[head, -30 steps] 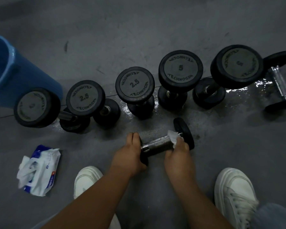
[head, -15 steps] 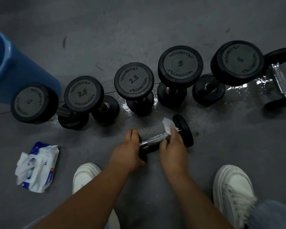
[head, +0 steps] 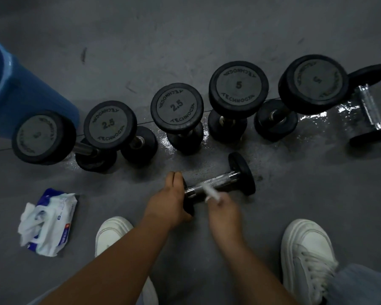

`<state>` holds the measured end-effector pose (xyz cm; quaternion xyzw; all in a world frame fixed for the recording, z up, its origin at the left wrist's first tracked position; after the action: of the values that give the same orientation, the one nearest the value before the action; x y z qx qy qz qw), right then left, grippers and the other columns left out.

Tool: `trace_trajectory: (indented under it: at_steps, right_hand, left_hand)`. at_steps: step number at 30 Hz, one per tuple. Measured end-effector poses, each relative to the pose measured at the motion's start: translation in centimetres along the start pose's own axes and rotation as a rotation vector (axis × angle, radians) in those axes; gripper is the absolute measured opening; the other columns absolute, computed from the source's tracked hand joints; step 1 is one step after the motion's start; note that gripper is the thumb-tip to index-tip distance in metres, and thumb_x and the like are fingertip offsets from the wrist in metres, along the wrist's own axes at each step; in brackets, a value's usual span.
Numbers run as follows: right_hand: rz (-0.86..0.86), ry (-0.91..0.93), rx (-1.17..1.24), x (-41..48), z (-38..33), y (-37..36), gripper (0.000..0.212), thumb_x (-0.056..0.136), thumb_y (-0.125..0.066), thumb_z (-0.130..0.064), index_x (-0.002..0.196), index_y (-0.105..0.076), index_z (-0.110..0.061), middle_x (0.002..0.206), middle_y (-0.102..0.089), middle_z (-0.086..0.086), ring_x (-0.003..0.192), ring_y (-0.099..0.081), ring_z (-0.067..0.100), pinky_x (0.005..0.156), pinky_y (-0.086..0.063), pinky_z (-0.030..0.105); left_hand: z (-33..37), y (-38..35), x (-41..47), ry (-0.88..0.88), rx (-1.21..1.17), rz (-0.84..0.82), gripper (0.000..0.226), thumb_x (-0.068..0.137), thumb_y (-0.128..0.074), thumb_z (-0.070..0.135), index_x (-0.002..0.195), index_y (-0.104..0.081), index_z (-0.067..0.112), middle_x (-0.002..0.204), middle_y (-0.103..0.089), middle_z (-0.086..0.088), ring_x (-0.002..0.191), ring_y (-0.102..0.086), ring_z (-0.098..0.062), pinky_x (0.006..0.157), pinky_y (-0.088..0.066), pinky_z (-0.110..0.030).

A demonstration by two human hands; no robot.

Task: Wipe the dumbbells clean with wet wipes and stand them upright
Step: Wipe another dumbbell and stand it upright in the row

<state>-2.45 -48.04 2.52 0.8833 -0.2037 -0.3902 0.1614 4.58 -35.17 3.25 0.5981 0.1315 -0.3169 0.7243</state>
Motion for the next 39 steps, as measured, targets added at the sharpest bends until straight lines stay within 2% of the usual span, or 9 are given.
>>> trace_trajectory:
  at_steps: [5, 9, 14, 18, 24, 27, 31, 34, 39]
  right_hand:
    - [-0.127, 0.083, 0.043, -0.3, -1.4, -3.7, 0.014, 0.091, -0.053, -0.014, 0.088, -0.067, -0.015, 0.082, -0.067, 0.001, 0.079, -0.062, 0.016, 0.066, -0.043, 0.024]
    - [-0.302, -0.056, -0.526, 0.5, 1.8, -1.2, 0.030, 0.092, -0.055, -0.036, 0.102, -0.066, -0.009, 0.106, -0.068, 0.014, 0.103, -0.063, 0.029, 0.080, -0.047, 0.029]
    - [-0.163, 0.225, -0.197, 0.6, -3.1, -2.3, 0.005, 0.091, -0.051, -0.019, 0.094, -0.055, -0.016, 0.088, -0.066, 0.009, 0.083, -0.061, 0.028, 0.064, -0.039, 0.029]
    - [-0.236, 0.195, -0.483, 1.7, -3.9, -2.5, 0.023, 0.092, -0.049, -0.026, 0.115, -0.050, -0.022, 0.107, -0.065, 0.008, 0.100, -0.062, 0.029, 0.080, -0.048, 0.033]
    - [-0.094, 0.415, -0.491, 1.8, -5.7, -1.4, 0.017, 0.091, -0.052, -0.030, 0.102, -0.063, -0.021, 0.107, -0.060, 0.004, 0.094, -0.060, 0.026, 0.073, -0.044, 0.030]
    - [-0.173, 0.338, -0.592, 1.8, -5.5, -1.2, 0.020, 0.093, -0.048, -0.036, 0.099, -0.058, -0.020, 0.108, -0.062, 0.006, 0.098, -0.061, 0.029, 0.073, -0.044, 0.031]
    - [0.059, 0.230, -0.511, 2.3, -4.8, 2.7, 0.018, 0.095, -0.042, -0.025, 0.111, -0.050, -0.025, 0.110, -0.061, 0.007, 0.096, -0.062, 0.033, 0.073, -0.044, 0.034]
    - [0.059, 0.175, -0.616, 2.3, -3.5, 2.5, 0.031, 0.094, -0.038, -0.016, 0.123, -0.047, -0.023, 0.121, -0.051, 0.009, 0.096, -0.062, 0.035, 0.078, -0.047, 0.039]
    - [0.125, 0.109, -0.400, 1.0, -2.6, 1.3, 0.042, 0.089, -0.045, -0.013, 0.130, -0.042, -0.019, 0.132, -0.042, 0.008, 0.100, -0.060, 0.033, 0.077, -0.048, 0.039]
  left_hand:
    - [0.1, 0.3, -0.3, 0.000, -0.009, 0.017, 0.092, 0.077, -0.075, 0.039, 0.146, -0.020, 0.014, 0.150, -0.022, -0.003, 0.102, -0.064, -0.031, 0.073, -0.046, -0.036]
    - [0.3, 0.3, -0.2, 0.009, 0.007, -0.020, 0.111, 0.067, -0.082, 0.046, 0.149, -0.015, 0.014, 0.154, -0.017, -0.001, 0.108, -0.062, -0.030, 0.080, -0.049, -0.037]
    - [0.0, 0.3, -0.2, 0.013, -0.001, -0.010, 0.101, 0.073, -0.080, 0.036, 0.148, -0.017, 0.015, 0.151, -0.021, -0.002, 0.102, -0.064, -0.031, 0.070, -0.042, -0.035]
    - [0.1, 0.3, -0.3, -0.007, -0.007, -0.014, 0.104, 0.066, -0.084, 0.036, 0.145, -0.021, 0.015, 0.148, -0.024, -0.002, 0.098, -0.065, -0.031, 0.068, -0.044, -0.035]
    - [0.0, 0.2, -0.1, -0.008, -0.024, -0.032, 0.106, 0.062, -0.085, 0.035, 0.145, -0.021, 0.015, 0.146, -0.025, 0.000, 0.098, -0.065, -0.030, 0.073, -0.051, -0.038]
    - [0.0, 0.0, -0.2, -0.010, -0.015, -0.029, 0.105, 0.061, -0.085, 0.035, 0.143, -0.022, 0.014, 0.144, -0.028, -0.002, 0.096, -0.064, -0.030, 0.069, -0.048, -0.035]
    - [0.0, 0.2, 0.1, 0.010, 0.002, -0.007, 0.100, 0.062, -0.083, 0.039, 0.140, -0.025, 0.017, 0.144, -0.028, 0.000, 0.096, -0.065, -0.029, 0.071, -0.048, -0.034]
    - [-0.1, 0.1, 0.1, 0.016, 0.021, -0.012, 0.103, 0.063, -0.082, 0.041, 0.143, -0.021, 0.017, 0.148, -0.025, 0.000, 0.099, -0.065, -0.029, 0.075, -0.049, -0.035]
    - [-0.1, 0.3, 0.2, 0.024, 0.031, -0.027, 0.108, 0.064, -0.084, 0.040, 0.146, -0.017, 0.016, 0.153, -0.019, -0.001, 0.105, -0.063, -0.030, 0.078, -0.049, -0.035]
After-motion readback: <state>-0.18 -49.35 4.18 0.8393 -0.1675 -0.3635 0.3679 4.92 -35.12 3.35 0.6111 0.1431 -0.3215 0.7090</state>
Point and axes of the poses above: each hand's wrist, its own x-axis towards the middle knuckle, its own y-axis out of the back of the hand, z = x × y, the point moved 3 cm from there along x, towards the middle knuckle
